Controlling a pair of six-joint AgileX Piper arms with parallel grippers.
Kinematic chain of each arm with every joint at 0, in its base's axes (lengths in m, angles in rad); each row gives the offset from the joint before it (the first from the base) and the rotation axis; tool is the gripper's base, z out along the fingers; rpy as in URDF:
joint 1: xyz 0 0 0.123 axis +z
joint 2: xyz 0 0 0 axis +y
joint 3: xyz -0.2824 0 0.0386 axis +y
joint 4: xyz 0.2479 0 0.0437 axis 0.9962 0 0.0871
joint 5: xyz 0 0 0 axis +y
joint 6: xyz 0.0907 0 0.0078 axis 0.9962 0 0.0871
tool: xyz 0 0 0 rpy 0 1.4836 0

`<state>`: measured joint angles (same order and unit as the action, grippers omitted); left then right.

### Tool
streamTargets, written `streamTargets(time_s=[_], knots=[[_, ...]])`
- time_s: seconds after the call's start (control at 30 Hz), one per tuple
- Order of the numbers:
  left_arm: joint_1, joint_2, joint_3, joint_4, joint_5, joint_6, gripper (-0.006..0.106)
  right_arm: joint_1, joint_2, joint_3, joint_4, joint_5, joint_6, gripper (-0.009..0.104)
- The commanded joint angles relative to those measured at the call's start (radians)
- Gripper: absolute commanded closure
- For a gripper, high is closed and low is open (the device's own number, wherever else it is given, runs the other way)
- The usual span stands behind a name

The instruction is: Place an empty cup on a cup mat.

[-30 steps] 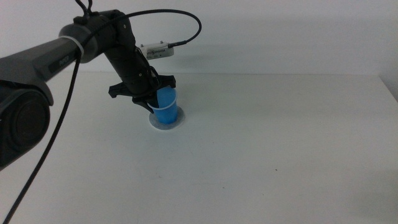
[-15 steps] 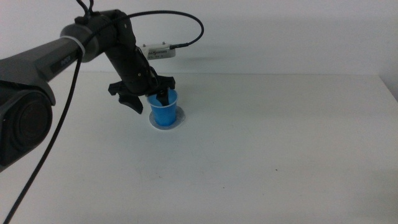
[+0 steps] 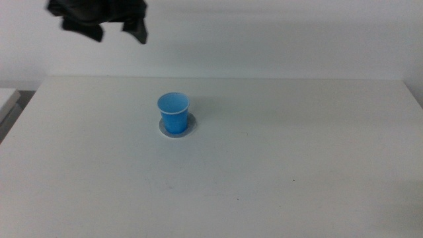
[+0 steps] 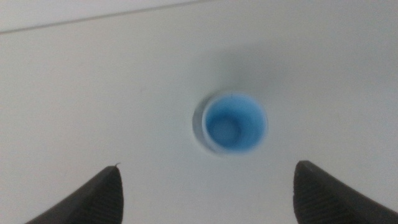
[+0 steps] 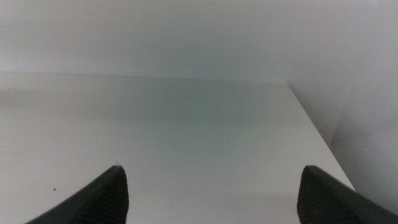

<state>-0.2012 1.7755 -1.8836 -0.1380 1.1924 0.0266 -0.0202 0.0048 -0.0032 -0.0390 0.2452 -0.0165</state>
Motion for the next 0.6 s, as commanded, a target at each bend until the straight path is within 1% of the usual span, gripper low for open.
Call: streamTargets(time_s=[0.0, 0.1, 0.17, 0.33, 0.47, 0.57], knots=[[-0.004, -0.139, 0.163, 0.041, -0.04, -0.005, 0.007, 0.002, -0.005, 0.003, -0.007, -0.007, -0.004, 0.002], [-0.004, -0.322, 0.356, 0.129, -0.065, -0.027, 0.007, 0.002, -0.005, 0.003, -0.007, -0.007, -0.004, 0.002], [-0.004, -0.431, 0.472, 0.162, -0.107, -0.027, 0.007, 0.002, -0.005, 0.003, -0.007, -0.007, -0.004, 0.002], [-0.004, -0.693, 0.773, 0.167, -0.354, -0.035, 0.007, 0.002, -0.005, 0.003, -0.007, -0.007, -0.004, 0.002], [-0.004, -0.849, 0.948, 0.167, -0.565, -0.035, 0.007, 0.002, -0.005, 0.003, -0.007, -0.007, -0.004, 0.002], [0.001, -0.951, 1.046, 0.188, -0.634, -0.08, 0.007, 0.002, -0.005, 0.003, -0.007, -0.007, -0.004, 0.002]])
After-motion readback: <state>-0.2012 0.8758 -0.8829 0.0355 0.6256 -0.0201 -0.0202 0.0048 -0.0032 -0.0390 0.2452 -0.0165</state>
